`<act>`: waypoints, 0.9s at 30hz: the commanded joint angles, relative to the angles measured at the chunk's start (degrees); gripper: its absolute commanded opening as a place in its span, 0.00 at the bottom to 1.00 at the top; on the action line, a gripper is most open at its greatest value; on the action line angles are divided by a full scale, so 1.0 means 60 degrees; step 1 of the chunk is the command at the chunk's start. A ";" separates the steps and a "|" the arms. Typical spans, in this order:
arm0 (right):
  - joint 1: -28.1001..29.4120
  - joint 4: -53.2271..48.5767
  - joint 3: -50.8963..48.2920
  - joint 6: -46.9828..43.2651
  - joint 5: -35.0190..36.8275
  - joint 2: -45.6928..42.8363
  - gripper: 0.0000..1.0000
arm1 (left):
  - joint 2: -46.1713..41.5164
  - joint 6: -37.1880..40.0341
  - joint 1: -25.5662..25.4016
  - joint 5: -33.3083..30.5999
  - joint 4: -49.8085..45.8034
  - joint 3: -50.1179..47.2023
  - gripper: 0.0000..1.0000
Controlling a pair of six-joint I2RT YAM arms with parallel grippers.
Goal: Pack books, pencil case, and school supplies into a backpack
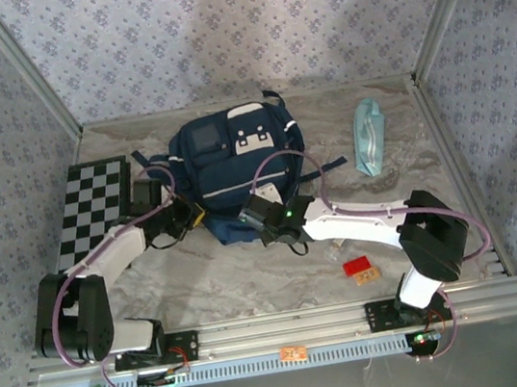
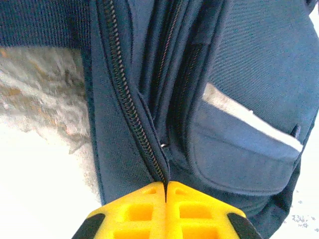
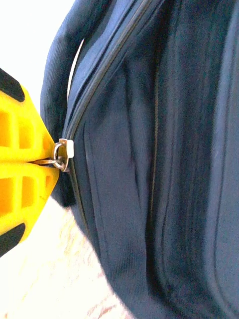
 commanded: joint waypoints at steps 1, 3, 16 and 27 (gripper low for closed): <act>0.0063 -0.1180 0.0040 -0.0453 0.0452 -0.0352 0.00 | 0.0427 0.0773 0.0426 -0.0656 0.0003 0.0895 0.00; 0.0356 -0.0878 0.0389 -0.0619 -0.0016 -0.0262 0.00 | 0.0718 0.0784 0.0476 -0.0605 0.0193 0.1246 0.00; 0.0756 0.0505 0.2391 -0.0693 -0.1722 0.1406 0.00 | 0.0591 0.1947 0.0940 -0.0092 0.0469 0.1679 0.26; 0.0537 0.1196 0.1561 -0.0231 -0.1871 0.1117 0.00 | -0.2767 -0.0505 0.0289 -0.0331 -0.0889 -0.0559 0.46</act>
